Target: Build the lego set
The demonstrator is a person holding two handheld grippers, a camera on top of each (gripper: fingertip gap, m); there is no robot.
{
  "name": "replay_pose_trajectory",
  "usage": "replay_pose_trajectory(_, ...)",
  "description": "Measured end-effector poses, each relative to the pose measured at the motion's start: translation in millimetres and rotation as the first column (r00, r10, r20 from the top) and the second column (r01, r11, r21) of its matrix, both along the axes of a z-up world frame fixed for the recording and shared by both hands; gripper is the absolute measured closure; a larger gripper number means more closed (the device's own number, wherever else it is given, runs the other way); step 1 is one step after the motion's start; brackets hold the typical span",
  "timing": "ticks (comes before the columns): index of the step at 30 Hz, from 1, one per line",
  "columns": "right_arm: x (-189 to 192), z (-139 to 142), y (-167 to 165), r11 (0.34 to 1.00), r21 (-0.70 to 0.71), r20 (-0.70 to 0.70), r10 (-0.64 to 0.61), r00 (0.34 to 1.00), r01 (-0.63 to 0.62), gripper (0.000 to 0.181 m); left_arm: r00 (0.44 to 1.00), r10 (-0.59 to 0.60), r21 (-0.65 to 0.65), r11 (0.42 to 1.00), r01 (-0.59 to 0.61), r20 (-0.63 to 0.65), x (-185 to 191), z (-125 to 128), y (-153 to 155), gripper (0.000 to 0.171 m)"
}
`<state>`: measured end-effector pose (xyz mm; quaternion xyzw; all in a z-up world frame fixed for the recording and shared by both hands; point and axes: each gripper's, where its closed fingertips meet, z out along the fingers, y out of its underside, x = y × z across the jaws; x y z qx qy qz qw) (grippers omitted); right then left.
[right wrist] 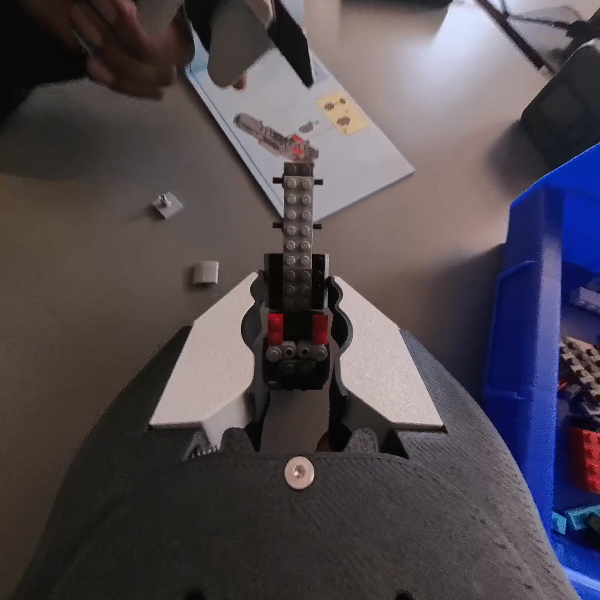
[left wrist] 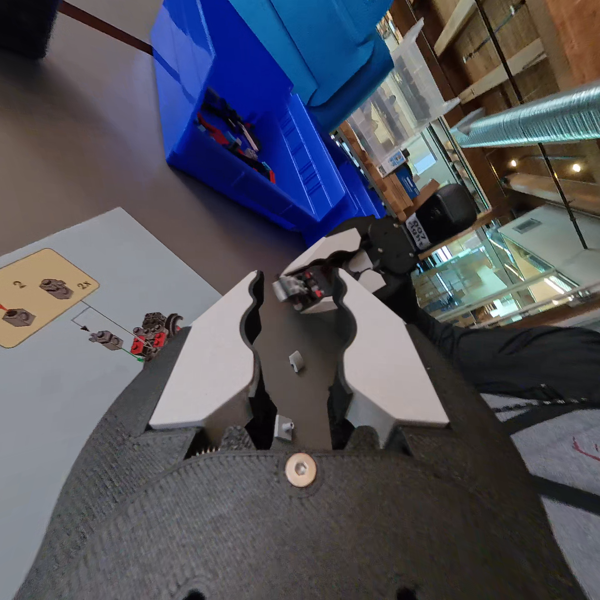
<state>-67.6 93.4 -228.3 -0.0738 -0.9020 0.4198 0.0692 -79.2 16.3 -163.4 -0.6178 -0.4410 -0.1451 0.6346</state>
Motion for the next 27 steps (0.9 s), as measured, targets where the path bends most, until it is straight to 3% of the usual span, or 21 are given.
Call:
replay_pose_trajectory(4,7,-19,11,0.991,0.128,0.003,0.049,0.999,-0.049,0.141,0.987,-0.162,-0.139,0.978,0.157,-0.023,22,-14,16,0.129)
replay_pose_trajectory(9,17,-23,20,0.977,0.181,0.021,0.109,0.994,-0.111,0.14,0.926,-0.356,-0.373,0.882,0.288,-0.128,49,-33,37,0.128)
replay_pose_trajectory(15,19,-12,20,0.985,0.137,0.017,0.107,0.994,-0.108,0.124,0.827,-0.512,-0.598,0.745,0.295,-0.231,61,-57,45,0.126)
replay_pose_trajectory(20,20,-25,21,0.974,0.199,0.013,0.108,0.994,-0.108,0.125,0.752,-0.609,-0.717,0.64,0.277,-0.253,65,-75,49,0.129)
replay_pose_trajectory(27,19,-25,18,0.978,0.177,0.024,0.11,0.994,-0.113,0.14,0.665,-0.715,-0.806,0.515,0.292,-0.215,72,-91,56,0.131)
